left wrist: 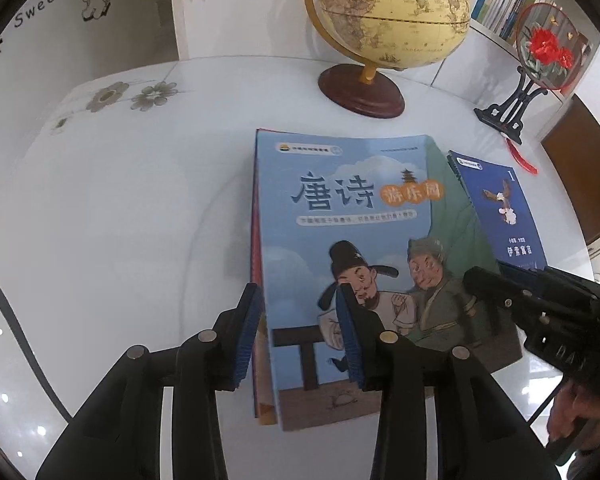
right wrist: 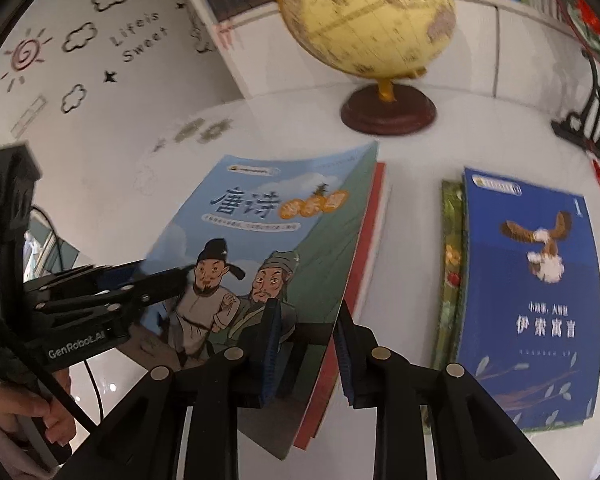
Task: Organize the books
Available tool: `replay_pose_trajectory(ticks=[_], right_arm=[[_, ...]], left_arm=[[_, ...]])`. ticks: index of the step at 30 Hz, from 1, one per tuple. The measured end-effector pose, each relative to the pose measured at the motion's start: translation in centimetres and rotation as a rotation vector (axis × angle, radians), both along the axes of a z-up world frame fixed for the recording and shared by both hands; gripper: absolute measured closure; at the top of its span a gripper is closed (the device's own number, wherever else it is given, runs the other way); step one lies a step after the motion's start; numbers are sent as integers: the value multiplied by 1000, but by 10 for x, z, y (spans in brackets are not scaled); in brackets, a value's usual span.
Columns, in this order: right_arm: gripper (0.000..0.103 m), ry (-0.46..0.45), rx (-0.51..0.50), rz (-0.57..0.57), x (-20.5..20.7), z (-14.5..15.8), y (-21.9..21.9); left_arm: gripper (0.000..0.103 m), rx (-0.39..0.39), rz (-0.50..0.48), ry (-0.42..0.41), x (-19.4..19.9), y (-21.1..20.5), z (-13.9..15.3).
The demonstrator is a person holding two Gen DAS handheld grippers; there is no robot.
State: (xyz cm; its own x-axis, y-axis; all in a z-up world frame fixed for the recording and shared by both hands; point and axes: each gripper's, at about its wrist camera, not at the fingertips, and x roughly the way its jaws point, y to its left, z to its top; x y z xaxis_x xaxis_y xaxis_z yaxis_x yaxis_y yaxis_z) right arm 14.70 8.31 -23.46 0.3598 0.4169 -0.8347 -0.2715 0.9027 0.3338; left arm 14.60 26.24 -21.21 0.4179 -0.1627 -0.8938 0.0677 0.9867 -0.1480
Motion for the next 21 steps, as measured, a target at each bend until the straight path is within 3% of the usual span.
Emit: replay_pose_trajectory(ticks=[5, 11, 15, 21], right_arm=[[75, 98, 62, -38, 5, -10, -9], [73, 89, 45, -41, 1, -7, -14], [60, 79, 60, -81, -2, -2, -28], [59, 120, 91, -127, -8, -8, -58]], left_arm=[[66, 8, 33, 11, 3, 6, 2], [63, 8, 56, 4, -1, 8, 8], [63, 0, 57, 18, -4, 3, 9], [63, -6, 33, 30, -9, -16, 9]])
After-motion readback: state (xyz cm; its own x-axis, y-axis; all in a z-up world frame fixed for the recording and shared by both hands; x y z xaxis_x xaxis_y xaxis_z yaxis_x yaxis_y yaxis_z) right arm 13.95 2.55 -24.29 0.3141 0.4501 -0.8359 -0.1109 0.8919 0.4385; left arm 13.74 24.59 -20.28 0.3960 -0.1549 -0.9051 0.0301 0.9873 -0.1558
